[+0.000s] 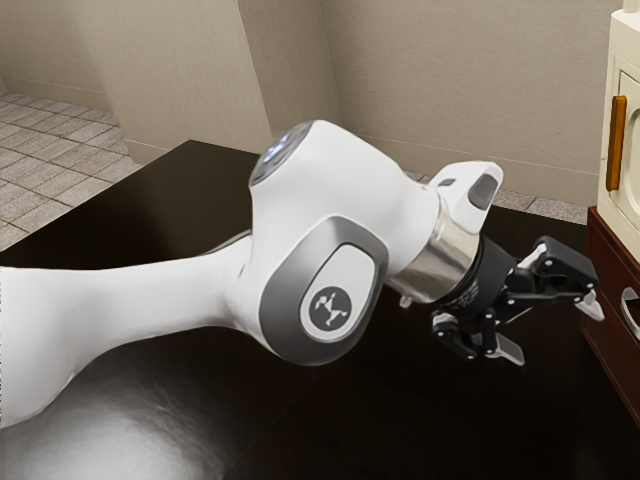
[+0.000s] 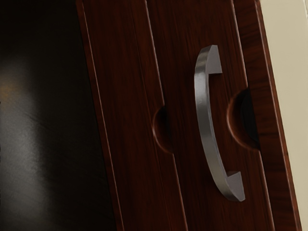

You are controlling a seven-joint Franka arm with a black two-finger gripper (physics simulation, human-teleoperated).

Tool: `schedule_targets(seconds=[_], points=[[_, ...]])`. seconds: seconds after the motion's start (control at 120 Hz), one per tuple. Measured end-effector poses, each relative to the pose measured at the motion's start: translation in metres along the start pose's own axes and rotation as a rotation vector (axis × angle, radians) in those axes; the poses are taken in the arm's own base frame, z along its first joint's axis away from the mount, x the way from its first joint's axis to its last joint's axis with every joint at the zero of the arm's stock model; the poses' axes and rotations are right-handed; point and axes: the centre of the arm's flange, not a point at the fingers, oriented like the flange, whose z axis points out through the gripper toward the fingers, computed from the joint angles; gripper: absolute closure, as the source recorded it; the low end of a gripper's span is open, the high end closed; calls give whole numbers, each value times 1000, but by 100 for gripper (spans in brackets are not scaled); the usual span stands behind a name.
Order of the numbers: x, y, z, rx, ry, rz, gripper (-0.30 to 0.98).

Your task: Pull the drawer handle with one arm to open the drawer

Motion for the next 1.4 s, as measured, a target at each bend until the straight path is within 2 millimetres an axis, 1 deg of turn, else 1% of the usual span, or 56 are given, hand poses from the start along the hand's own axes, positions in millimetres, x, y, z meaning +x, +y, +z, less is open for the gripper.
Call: schedule_targets(seconds=[0.058, 0.117, 0.275, 0.35, 0.558, 0.75, 0.942, 1.142, 1.242, 1.308, 1.4], points=[[0, 0, 2, 4, 9, 20, 0], [-3, 1, 7, 5, 5, 36, 0], [-33, 15, 19, -4, -27, 92, 0], [-39, 17, 22, -6, -36, 102, 0], [-25, 10, 21, -4, -20, 88, 0], [-31, 10, 29, -3, -41, 91, 0], [-28, 10, 29, -4, -37, 89, 0], [-14, 3, 27, 0, -22, 70, 0], [-10, -1, 34, 0, -33, 58, 0], [-11, -1, 39, -3, -39, 59, 0], [-7, -2, 43, -2, -33, 57, 0]])
